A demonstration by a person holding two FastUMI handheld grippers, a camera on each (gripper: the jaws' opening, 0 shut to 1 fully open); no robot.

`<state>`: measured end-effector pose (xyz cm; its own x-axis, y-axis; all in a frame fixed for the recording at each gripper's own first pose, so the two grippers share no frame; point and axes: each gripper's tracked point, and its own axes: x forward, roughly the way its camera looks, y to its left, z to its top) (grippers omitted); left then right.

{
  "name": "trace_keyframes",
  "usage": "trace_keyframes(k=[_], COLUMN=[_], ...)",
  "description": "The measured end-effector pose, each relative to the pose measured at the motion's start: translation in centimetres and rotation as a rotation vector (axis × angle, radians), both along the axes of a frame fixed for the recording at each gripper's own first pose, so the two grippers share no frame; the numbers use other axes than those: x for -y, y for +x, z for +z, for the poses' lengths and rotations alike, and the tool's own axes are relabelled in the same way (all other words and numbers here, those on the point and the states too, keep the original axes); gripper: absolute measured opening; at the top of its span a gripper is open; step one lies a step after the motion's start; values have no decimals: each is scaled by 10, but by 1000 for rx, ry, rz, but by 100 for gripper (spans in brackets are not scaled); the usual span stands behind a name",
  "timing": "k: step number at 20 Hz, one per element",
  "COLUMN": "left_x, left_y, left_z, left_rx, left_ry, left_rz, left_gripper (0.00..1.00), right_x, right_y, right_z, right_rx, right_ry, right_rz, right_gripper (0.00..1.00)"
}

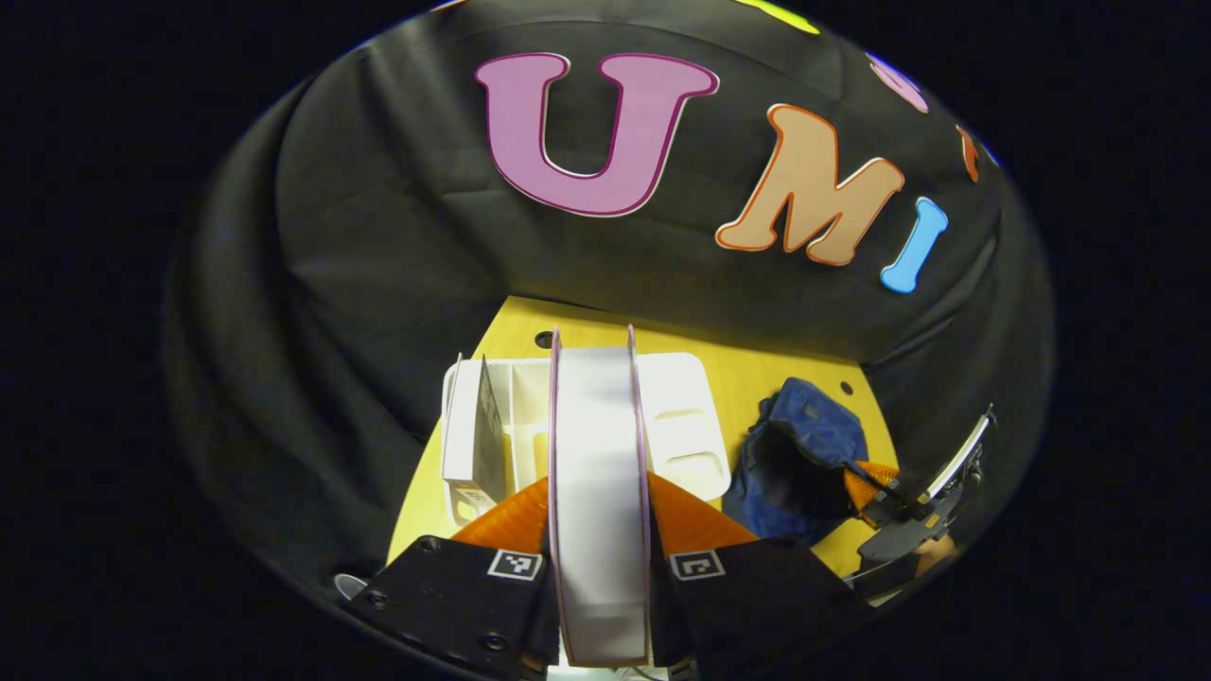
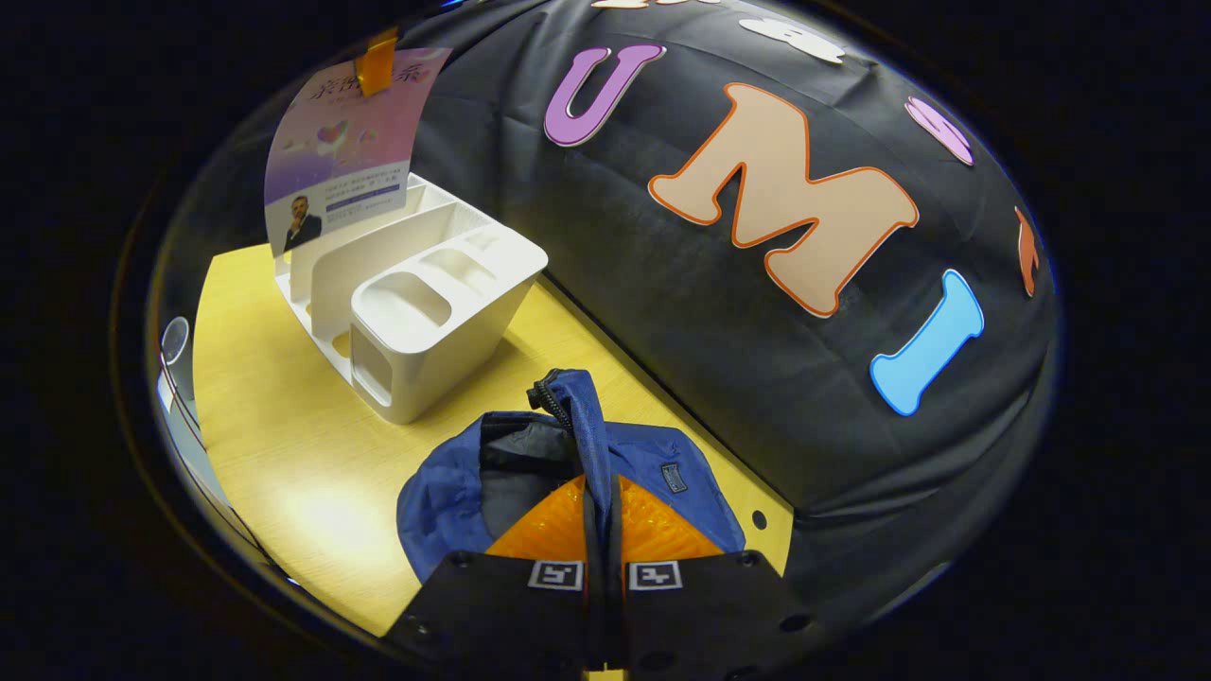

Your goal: Open the schoolbag, grab two books from the bookshelf and put them into the schoolbag.

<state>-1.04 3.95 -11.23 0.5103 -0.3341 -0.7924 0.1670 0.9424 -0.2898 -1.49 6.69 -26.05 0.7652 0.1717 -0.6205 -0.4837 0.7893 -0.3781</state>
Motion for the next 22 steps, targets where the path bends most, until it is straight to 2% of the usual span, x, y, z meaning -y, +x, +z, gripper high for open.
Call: trace_keyframes(k=[5, 15, 22], left_x=[27, 96, 150], left_y=[-19, -55, -69], left_z=[4, -19, -40], left_rx=[-24, -91, -119], left_ry=[-161, -412, -535], left_rz=[50, 105, 103], left_gripper=[34, 34, 35], right_x=[9, 7, 9], right_y=[3, 3, 4], right_z=[5, 6, 11], right_rx=[0, -10, -7], right_ry=[8, 24, 35], right_rz=[-5, 16, 13], right_gripper=[3, 3, 3])
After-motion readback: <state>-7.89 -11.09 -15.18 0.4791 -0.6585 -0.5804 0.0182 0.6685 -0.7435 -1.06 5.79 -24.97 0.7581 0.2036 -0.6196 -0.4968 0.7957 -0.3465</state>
